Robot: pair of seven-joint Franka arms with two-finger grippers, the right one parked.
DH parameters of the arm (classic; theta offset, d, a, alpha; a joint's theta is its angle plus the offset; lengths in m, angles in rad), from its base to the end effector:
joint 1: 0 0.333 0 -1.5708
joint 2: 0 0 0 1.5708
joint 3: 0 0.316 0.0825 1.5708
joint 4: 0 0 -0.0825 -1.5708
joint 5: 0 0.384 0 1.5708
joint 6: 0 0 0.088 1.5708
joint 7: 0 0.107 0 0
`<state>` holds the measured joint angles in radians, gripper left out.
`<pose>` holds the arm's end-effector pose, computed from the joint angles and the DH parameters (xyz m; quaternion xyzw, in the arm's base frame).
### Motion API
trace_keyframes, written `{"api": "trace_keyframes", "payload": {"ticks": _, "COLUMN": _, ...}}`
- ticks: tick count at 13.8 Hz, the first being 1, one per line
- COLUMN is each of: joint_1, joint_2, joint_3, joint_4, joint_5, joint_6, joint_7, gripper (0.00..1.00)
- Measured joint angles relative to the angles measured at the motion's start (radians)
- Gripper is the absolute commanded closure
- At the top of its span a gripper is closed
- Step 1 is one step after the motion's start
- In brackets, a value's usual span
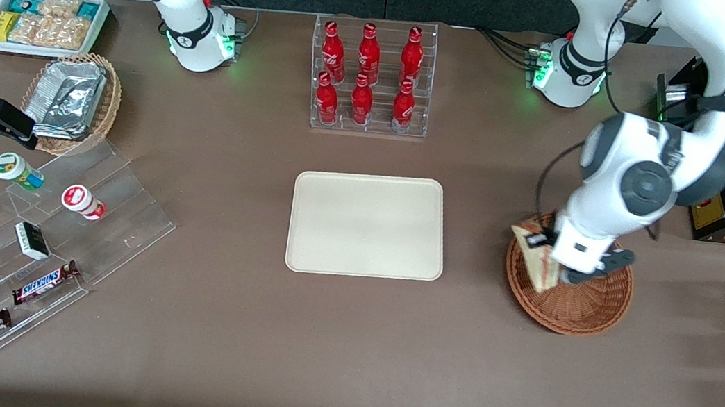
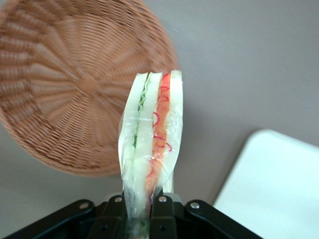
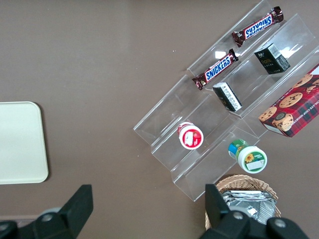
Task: Place sandwich from basket to tray
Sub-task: 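Lift the sandwich and carry it with the left gripper over the cream tray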
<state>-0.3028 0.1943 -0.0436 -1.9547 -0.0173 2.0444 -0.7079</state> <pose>0.5502 -0.1988 0.3709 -0.9815 -0.1840 0.0510 0.0161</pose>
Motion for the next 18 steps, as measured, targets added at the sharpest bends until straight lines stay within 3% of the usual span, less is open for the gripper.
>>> {"api": "trace_keyframes", "payload": {"ticks": 4, "joint_1": -0.180, "joint_2": 0.048, "joint_3": -0.005, "joint_4": 0.056, "joint_5": -0.001, "joint_6": 0.000, "joint_7": -0.039, "gripper": 1.00}}
{"api": "trace_keyframes", "payload": {"ticks": 10, "joint_1": -0.361, "joint_2": 0.305, "joint_3": -0.006, "joint_4": 0.294, "joint_5": -0.002, "joint_6": 0.002, "joint_7": -0.129, "gripper": 1.00}}
{"api": "trace_keyframes", "payload": {"ticks": 18, "joint_1": -0.438, "joint_2": 0.437, "joint_3": -0.005, "joint_4": 0.393, "joint_5": -0.001, "joint_6": 0.089, "joint_7": -0.168, "gripper": 1.00}}
